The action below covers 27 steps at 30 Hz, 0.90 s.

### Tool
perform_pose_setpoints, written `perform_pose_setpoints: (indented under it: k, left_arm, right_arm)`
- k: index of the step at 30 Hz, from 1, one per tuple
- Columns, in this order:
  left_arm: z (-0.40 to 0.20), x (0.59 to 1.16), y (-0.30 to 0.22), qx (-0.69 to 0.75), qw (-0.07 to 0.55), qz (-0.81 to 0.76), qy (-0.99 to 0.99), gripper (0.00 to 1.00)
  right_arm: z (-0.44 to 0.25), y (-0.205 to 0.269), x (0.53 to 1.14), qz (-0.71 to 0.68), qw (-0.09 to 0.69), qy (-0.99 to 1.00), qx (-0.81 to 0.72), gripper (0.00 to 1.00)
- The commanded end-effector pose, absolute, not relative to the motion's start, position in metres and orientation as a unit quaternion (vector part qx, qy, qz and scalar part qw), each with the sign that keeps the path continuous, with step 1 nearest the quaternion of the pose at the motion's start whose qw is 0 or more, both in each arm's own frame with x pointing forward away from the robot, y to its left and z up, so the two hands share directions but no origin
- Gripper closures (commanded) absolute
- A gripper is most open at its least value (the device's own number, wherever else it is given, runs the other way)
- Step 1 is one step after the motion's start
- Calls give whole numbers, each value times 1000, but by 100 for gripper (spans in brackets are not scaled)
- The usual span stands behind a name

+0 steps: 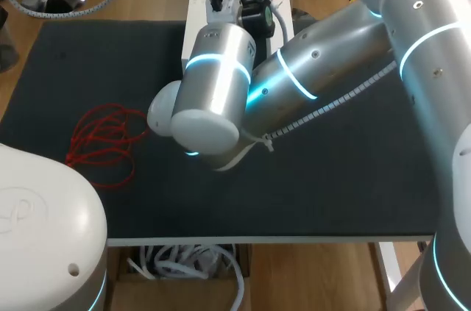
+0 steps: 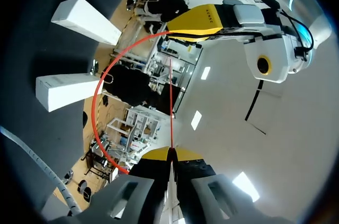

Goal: Grab the tape and strap the tape.

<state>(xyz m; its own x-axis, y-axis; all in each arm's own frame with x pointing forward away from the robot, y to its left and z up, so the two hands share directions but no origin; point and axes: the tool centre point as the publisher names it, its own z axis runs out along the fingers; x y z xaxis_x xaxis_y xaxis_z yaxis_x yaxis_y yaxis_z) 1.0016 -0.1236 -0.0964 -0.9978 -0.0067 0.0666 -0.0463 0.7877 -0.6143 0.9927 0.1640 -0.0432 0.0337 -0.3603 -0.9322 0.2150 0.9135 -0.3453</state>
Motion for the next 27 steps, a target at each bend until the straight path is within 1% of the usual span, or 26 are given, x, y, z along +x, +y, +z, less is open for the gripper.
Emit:
perform_pose_setpoints:
  k: [1,27]
  left_arm:
    - [-96,1002,-124,14,31,324,-946,100]
    - [-96,1002,-124,14,31,324,-946,100]
  right_arm:
    - [-28,159,992,-198,710,672,-65,100]
    - [-23,156,991,-183,721,664,-76,100]
